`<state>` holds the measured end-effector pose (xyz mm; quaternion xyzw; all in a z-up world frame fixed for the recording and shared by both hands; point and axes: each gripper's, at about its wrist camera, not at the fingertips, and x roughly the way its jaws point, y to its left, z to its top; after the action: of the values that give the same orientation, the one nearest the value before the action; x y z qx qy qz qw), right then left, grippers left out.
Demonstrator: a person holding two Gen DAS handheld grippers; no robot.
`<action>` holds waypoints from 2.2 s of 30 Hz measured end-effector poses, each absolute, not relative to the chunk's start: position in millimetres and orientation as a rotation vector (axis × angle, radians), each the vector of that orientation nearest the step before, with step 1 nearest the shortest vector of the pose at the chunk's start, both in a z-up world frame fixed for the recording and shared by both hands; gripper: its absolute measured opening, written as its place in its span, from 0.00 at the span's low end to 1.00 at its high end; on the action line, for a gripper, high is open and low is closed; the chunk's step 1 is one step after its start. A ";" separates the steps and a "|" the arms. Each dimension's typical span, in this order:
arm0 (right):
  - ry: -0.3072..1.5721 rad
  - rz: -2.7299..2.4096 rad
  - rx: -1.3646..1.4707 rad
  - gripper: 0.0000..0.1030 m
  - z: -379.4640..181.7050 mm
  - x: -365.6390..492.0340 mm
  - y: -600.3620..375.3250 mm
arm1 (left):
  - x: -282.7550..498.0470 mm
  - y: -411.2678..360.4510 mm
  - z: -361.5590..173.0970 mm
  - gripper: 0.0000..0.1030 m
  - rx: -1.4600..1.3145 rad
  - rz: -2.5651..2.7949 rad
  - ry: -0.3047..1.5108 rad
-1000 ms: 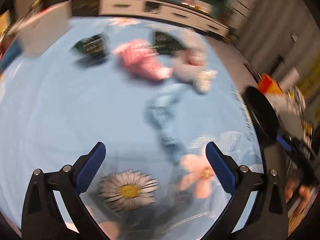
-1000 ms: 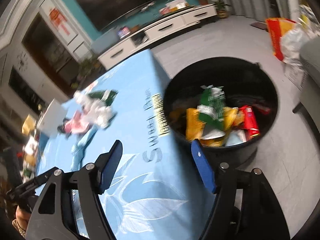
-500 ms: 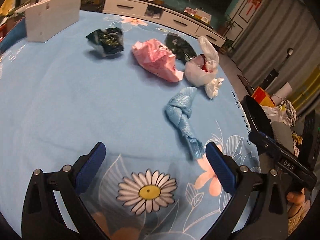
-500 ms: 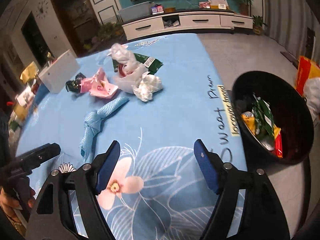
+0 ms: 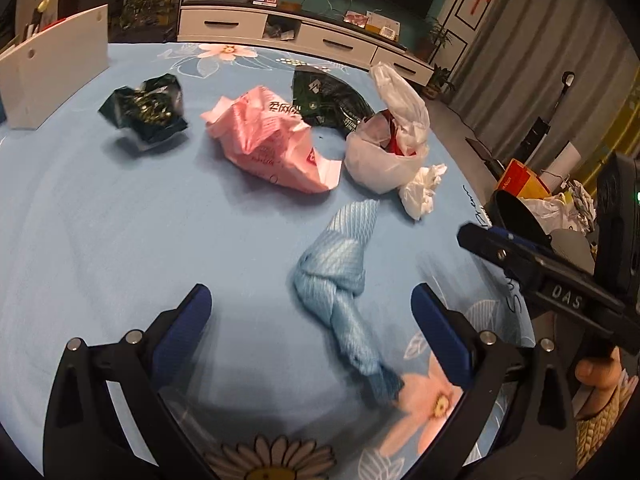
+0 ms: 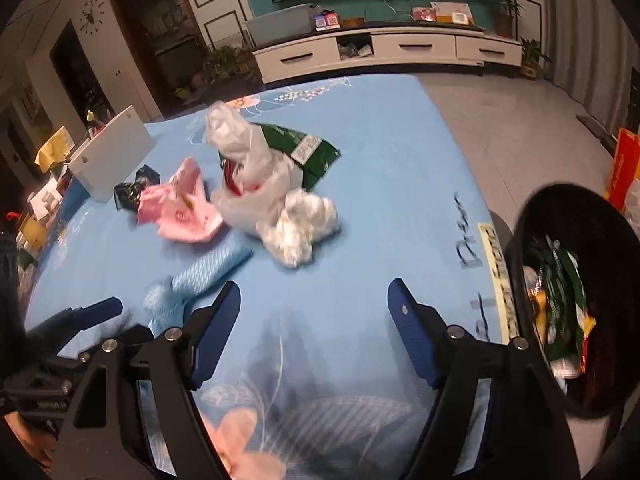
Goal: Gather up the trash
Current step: 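Grasp the blue cloth with the left gripper while the right gripper grasps the white paper, then carry the blue cloth and white paper over the bin and release both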
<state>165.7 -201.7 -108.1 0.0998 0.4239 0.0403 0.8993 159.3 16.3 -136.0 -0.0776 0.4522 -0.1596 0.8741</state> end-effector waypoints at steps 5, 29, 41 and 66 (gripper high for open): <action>0.877 0.092 0.167 0.73 -113.5 191.2 -198.0 | 171.5 3.6 -142.8 0.68 -0.130 -0.352 0.949; 0.856 0.138 0.189 0.03 -105.4 157.5 -196.2 | 154.8 15.0 -128.4 0.35 -0.189 -0.406 0.933; 0.735 0.022 0.294 0.03 -65.4 76.9 -264.0 | 134.0 -13.2 -98.1 0.35 -0.154 -0.481 0.890; 0.618 -0.211 0.592 0.03 -91.4 15.7 -397.0 | 161.4 -219.8 -64.8 0.35 0.057 -0.788 0.867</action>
<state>15.7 -397.0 -91.4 0.2863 0.2992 -0.1021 0.9045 161.4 -219.8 -64.8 0.0270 0.4092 -0.3719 0.8328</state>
